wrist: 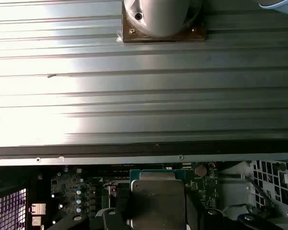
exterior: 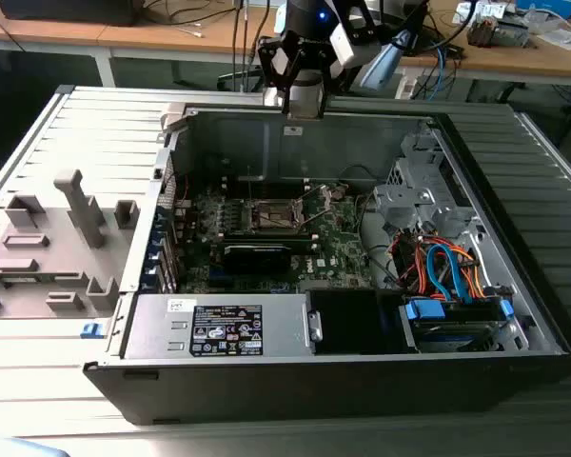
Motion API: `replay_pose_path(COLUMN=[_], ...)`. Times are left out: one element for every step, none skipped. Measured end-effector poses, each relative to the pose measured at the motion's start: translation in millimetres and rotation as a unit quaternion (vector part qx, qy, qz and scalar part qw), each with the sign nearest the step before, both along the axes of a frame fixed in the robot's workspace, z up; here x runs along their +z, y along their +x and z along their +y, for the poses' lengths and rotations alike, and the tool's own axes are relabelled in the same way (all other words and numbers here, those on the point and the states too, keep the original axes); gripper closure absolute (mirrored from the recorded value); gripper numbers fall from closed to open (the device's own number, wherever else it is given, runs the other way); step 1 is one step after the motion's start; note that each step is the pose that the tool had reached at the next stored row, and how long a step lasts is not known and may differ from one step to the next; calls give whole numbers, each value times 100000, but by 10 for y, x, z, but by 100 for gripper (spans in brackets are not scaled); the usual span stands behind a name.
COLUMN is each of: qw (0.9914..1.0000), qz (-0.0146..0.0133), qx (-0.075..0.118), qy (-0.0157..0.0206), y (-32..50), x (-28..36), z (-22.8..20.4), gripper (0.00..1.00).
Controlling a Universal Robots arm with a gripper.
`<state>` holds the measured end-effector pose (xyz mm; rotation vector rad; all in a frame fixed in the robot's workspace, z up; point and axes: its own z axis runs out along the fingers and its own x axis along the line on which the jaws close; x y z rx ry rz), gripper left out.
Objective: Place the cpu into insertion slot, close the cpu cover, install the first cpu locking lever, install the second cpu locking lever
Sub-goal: 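Place the cpu into insertion slot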
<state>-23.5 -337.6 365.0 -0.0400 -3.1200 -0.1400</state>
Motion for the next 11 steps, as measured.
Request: replay_pose_path(qw=[100000, 100000, 100000, 100000, 100000, 100000, 100000, 100000, 100000, 100000, 100000], qz=[-1, -2, -1, -3, 0, 0, 1, 0, -1, -1, -3], qx=[0, 1, 1, 0, 0, 1, -2, 0, 1, 0, -2], qy=[1, -29, -36, -34, -34, -35, -37, -36, -38, -35, -34], y=[0, 0, 0, 0, 0, 0, 0, 0, 0, 0, 0], x=[0, -29, -80, -81, -83, -85, -87, -90, -91, -96, -104], z=[1, 0, 0, 0, 0, 0, 0, 0, 0, 0, 0], gripper=[45, 45, 45, 45, 45, 45, 45, 45, 45, 45, 45])
